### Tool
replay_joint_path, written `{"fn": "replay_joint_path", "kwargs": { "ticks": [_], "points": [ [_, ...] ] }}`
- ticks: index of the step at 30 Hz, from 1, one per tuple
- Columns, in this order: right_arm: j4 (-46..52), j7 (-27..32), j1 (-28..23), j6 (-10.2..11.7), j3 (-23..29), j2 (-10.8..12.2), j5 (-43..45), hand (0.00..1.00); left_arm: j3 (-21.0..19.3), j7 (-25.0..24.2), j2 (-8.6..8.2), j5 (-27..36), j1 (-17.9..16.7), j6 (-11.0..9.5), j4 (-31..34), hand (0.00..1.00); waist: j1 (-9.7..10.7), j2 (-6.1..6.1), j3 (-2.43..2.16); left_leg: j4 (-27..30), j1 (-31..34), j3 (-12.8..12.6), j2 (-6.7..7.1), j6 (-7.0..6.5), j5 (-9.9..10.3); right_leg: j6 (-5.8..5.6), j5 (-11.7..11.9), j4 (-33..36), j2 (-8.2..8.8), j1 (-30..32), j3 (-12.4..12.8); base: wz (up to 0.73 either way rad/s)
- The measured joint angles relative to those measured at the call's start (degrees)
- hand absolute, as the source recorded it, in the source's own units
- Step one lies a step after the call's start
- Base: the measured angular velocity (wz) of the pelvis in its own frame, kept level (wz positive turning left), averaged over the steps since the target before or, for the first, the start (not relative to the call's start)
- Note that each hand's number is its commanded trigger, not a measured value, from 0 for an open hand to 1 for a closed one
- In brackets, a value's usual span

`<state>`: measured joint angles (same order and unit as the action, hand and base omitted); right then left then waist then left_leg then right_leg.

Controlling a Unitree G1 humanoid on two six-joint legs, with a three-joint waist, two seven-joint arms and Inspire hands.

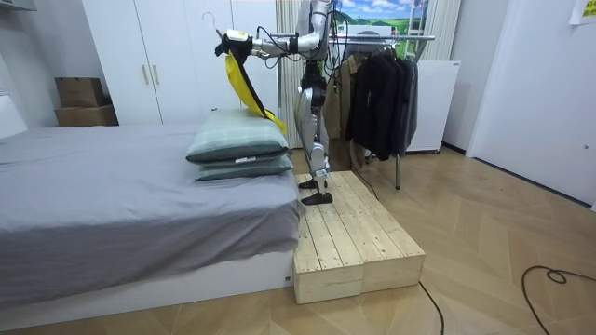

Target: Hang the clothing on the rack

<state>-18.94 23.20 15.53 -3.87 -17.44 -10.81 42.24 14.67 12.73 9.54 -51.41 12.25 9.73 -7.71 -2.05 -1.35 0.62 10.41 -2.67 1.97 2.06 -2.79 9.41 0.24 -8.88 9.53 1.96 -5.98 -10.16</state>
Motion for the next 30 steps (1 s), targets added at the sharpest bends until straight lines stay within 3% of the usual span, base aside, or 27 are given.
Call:
{"fn": "replay_joint_path", "kwargs": {
  "ticks": [11,28,29,30],
  "points": [
    [-1.79,1.07,0.01,-0.18,2.56,1.30,-6.22,1.00,0.38,-0.07,-0.84,0.69,-0.28,0.35,0.01,1.00,0.03,-0.36,0.03,0.33,0.22,0.27,0.03,0.00,0.00,0.00,0.00,-0.01,0.03,-0.01,-0.35,0.00],
    [-2.98,1.78,0.00,0.16,2.93,0.47,-6.27,1.00,1.21,-0.53,-0.61,-1.04,-0.29,0.35,0.33,0.97,0.35,-0.02,-0.18,1.00,1.00,1.58,0.49,-0.08,-0.05,-0.02,-0.01,-0.08,0.26,-0.05,-1.10,0.03],
    [-2.98,1.78,0.00,0.16,2.92,0.46,-6.27,1.00,1.21,-0.53,-0.61,-1.04,-0.30,0.35,0.33,0.14,0.43,-0.01,-0.19,0.99,1.00,1.58,0.55,-0.13,-0.08,-0.04,-0.02,-0.08,0.33,-0.05,-1.08,0.00],
    [-2.98,1.77,0.00,0.16,2.92,0.46,-6.24,1.00,1.21,-0.53,-0.61,-1.04,-0.31,0.35,0.33,0.00,0.54,-0.01,-0.19,0.99,1.00,1.57,0.59,-0.15,-0.10,-0.05,-0.03,-0.08,0.37,-0.05,-1.03,0.00]
  ]
}}
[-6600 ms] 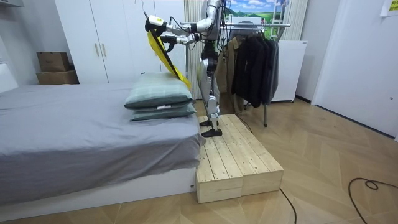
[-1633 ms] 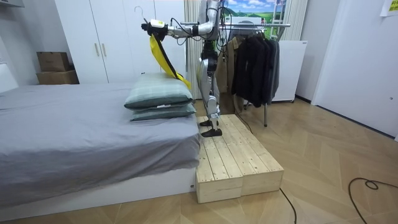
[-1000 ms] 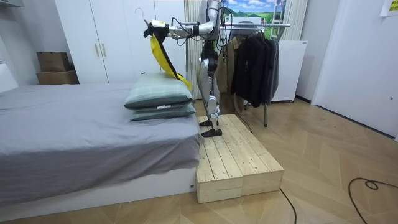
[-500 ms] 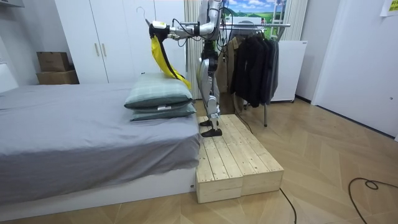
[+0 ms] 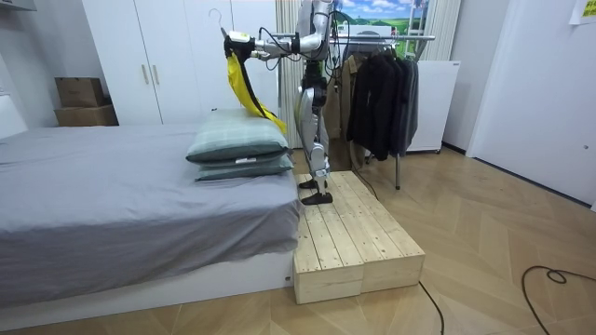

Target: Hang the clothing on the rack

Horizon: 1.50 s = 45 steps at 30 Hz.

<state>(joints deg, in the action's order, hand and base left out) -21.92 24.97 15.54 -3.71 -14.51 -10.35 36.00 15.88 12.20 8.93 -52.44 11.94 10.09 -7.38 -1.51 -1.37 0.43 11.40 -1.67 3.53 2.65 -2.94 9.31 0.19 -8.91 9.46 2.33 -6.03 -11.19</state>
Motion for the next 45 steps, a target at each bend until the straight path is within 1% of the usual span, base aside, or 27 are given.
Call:
{"fn": "replay_joint_path", "kwargs": {
  "ticks": [4,7,9,11,16,19,26,30,37,45],
  "points": [
    [0.00,-0.12,0.00,0.00,0.00,-0.07,0.10,1.00,0.00,0.00,-0.05,0.07,0.00,0.00,0.02,0.00,0.44,0.00,0.00,0.01,-0.02,0.00,0.12,-0.13,-0.08,0.00,0.00,0.01,0.11,-0.07,0.04,0.00],
    [-0.01,-0.44,0.00,-0.01,-0.19,0.13,1.35,1.00,0.07,-0.50,-1.01,1.30,-0.10,-0.48,1.31,0.00,0.50,-0.02,-0.01,0.00,-0.09,-0.09,0.15,-0.18,-0.11,0.00,0.00,0.12,0.14,-0.11,0.18,0.00],
    [-0.16,-0.92,0.00,-0.01,-0.16,0.42,3.16,1.00,0.76,-0.67,-1.99,2.44,-0.17,-1.29,1.50,0.00,0.52,-0.03,0.00,-0.06,-0.48,-0.10,0.15,-0.18,-0.11,-0.02,-0.01,0.07,0.13,-0.61,0.21,0.00],
    [-0.23,-1.09,0.00,0.00,-0.08,0.43,4.19,1.00,0.94,-0.86,-2.41,3.55,-0.20,-1.41,1.51,0.00,0.75,-0.04,0.00,-0.19,-0.76,-0.09,0.13,-0.18,-0.11,-0.09,-0.05,0.07,0.12,-0.86,0.23,0.00],
    [-0.43,-1.42,-0.02,-0.01,-0.05,0.40,5.37,1.00,1.10,-1.68,-2.55,4.89,-0.78,-1.53,1.51,0.00,1.20,-0.09,0.03,-0.59,-0.99,-0.22,0.06,-0.15,-0.13,-0.10,-0.06,0.08,0.05,-0.86,0.41,0.00],
    [-0.45,-1.44,-0.02,-0.01,-0.05,0.46,6.24,1.00,1.14,-1.73,-2.69,5.64,-0.86,-1.94,1.51,0.00,1.22,-0.16,0.03,-0.62,-1.02,-0.26,0.07,-0.15,-0.13,-0.10,-0.06,0.08,0.06,-0.85,0.44,0.00],
    [-0.75,-1.95,-0.15,-0.02,-0.07,0.62,7.27,1.00,1.28,-2.96,-2.71,5.72,-1.34,-2.27,1.51,0.00,1.08,-0.85,0.01,-0.63,-1.38,-0.42,0.09,-0.16,-0.13,-0.17,-0.10,0.04,0.06,-0.82,0.88,-0.01],
    [-1.05,-2.06,-0.16,-0.03,-0.06,0.63,7.56,1.00,1.27,-3.43,-2.70,5.72,-1.76,-2.98,1.50,0.00,1.07,-1.14,0.02,-0.66,-1.39,-0.51,0.10,-0.16,-0.13,-0.18,-0.11,0.00,0.07,-0.80,1.09,0.00],
    [-2.32,-2.75,-0.16,-0.02,-0.11,1.12,8.00,1.00,1.27,-4.26,-2.71,5.73,-2.81,-3.62,1.49,0.00,0.97,-1.21,0.01,-0.67,-1.39,-1.07,0.05,-0.16,-0.13,-0.18,-0.11,0.06,0.05,-0.62,1.70,-0.04],
    [-2.41,-2.74,-0.16,-0.02,-0.09,1.11,8.29,1.00,1.29,-4.54,-2.68,5.74,-2.84,-3.69,1.49,0.00,1.17,-1.21,0.01,-0.89,-1.07,-1.15,0.05,-0.16,-0.13,-0.17,-0.10,0.12,0.03,-0.42,1.71,0.00]
  ]
}}
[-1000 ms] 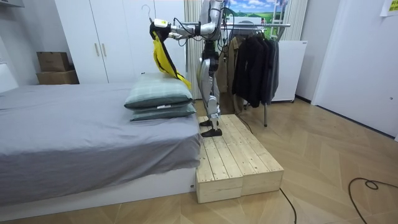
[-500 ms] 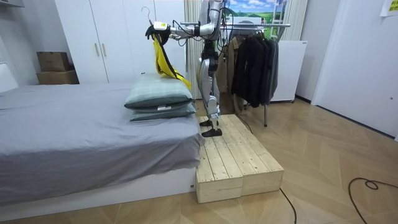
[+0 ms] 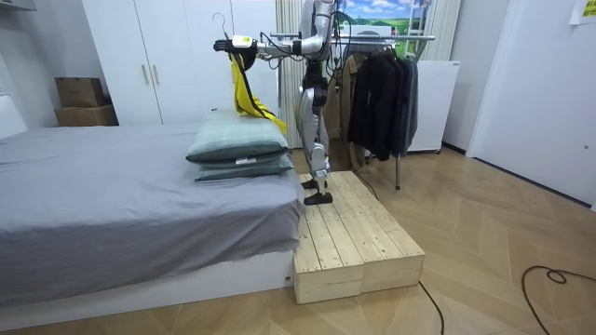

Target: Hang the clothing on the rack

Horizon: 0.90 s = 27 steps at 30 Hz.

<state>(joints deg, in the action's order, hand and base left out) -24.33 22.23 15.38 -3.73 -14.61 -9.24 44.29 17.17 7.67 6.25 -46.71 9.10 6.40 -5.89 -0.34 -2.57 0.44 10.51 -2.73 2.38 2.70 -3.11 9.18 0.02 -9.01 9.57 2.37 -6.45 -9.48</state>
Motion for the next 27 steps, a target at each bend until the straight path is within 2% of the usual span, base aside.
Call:
{"fn": "replay_joint_path", "kwargs": {
  "ticks": [5,10,14,18,27],
  "points": [
    [-0.04,-0.01,0.00,0.00,0.00,-0.19,0.02,1.00,-0.02,-1.15,0.24,-0.01,0.00,0.00,0.01,0.00,-0.07,-0.02,-0.03,0.04,0.13,-0.09,-0.01,-0.01,0.00,0.00,0.00,0.08,0.01,0.46,0.11,-0.01],
    [0.07,-0.71,-0.74,0.16,0.06,-0.69,1.00,1.00,-0.03,-1.85,2.33,2.14,-1.97,-0.33,0.00,0.00,0.68,-0.05,-0.07,0.22,-0.20,-0.53,0.01,-0.01,0.00,0.00,0.00,0.00,0.13,0.04,0.06,-0.01],
    [0.09,-2.35,-1.05,1.46,0.21,-3.00,0.97,1.00,-0.05,-2.36,3.73,4.75,-4.21,-0.46,-0.02,0.00,1.69,-0.10,-0.06,0.24,-0.08,-0.55,0.07,-0.01,0.00,-0.04,-0.02,0.00,0.21,0.01,-0.08,0.02],
    [0.08,-2.44,-1.05,2.74,2.15,-4.55,0.83,1.00,-0.06,-3.39,4.78,4.92,-4.24,-0.52,0.00,0.00,1.86,-0.11,-0.07,0.29,0.16,-0.55,-0.01,-0.01,0.00,-0.04,-0.02,0.02,0.13,0.06,-0.08,0.00],
    [-0.48,-2.34,-1.06,2.94,5.12,-6.62,-4.13,1.00,-0.61,-3.62,4.96,6.61,-4.22,-0.56,1.23,0.00,2.25,-0.12,-0.20,0.45,0.06,-0.78,-0.02,-0.03,-0.01,-0.03,-0.02,0.03,0.17,-0.28,-0.66,0.00]
  ]
}}
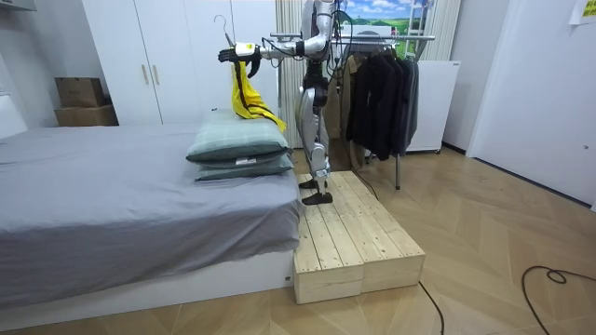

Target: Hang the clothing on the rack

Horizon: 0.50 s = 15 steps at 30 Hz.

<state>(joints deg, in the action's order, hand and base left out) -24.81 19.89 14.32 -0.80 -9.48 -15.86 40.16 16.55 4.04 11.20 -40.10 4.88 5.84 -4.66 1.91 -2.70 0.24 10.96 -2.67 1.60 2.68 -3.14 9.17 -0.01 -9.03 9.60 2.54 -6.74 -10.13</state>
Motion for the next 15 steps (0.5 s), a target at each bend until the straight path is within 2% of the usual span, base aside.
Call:
{"fn": "replay_joint_path", "kwargs": {
  "ticks": [8,15],
  "points": [
    [-4.29,1.33,-0.01,0.63,6.11,-0.41,-2.10,1.00,-1.00,-0.84,1.08,-0.05,-0.33,0.02,-0.02,0.00,1.02,-0.40,-0.14,-0.13,-0.12,-0.11,0.07,-0.03,-0.01,-0.01,0.00,-0.02,0.11,-0.03,0.12,0.00],
    [-6.45,2.43,-1.69,0.39,7.85,-0.41,-2.41,1.00,-3.57,-0.74,1.32,0.04,-3.65,0.02,-0.49,0.00,1.75,-0.70,-0.10,-0.56,-0.15,-0.77,-0.13,-0.02,-0.02,-0.01,-0.01,-0.07,-0.11,0.37,0.76,-0.05]
  ]
}}
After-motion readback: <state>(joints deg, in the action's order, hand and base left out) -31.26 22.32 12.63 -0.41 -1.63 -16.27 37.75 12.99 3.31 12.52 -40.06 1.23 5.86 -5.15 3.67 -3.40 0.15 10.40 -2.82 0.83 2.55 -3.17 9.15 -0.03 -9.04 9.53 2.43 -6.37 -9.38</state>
